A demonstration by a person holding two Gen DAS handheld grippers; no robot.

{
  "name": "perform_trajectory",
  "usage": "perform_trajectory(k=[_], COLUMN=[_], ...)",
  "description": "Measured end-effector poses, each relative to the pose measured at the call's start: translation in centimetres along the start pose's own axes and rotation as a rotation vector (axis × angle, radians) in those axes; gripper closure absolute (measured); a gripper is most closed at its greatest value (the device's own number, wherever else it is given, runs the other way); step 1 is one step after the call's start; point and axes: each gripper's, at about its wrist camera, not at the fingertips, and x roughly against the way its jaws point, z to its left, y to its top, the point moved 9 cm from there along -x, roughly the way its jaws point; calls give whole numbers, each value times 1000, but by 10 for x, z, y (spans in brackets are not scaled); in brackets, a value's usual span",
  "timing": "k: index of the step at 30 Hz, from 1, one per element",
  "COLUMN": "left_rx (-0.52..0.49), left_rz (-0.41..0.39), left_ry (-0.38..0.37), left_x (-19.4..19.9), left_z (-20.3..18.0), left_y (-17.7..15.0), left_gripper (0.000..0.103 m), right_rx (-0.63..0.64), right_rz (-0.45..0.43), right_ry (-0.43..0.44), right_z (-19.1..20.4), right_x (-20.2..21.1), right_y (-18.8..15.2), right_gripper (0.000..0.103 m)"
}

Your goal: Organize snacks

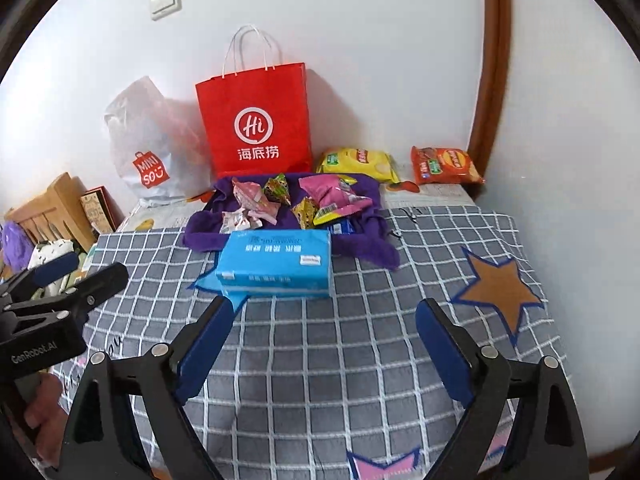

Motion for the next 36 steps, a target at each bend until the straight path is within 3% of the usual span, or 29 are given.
perform_trajectory(k=[15, 36], left_rx=[-12, -14], left_rz=[-70, -71], left_ry=[8, 7], left_x=[65, 71], left_z=[-19, -25], left_y=[-30, -34], left_gripper=[4, 4], right_rx=[5, -40], right_rz=[-96, -131], right_ry=[-12, -13], right_z=[-5, -16], right_x=[71, 89], right_y=[-35, -39], right_gripper=[10, 10])
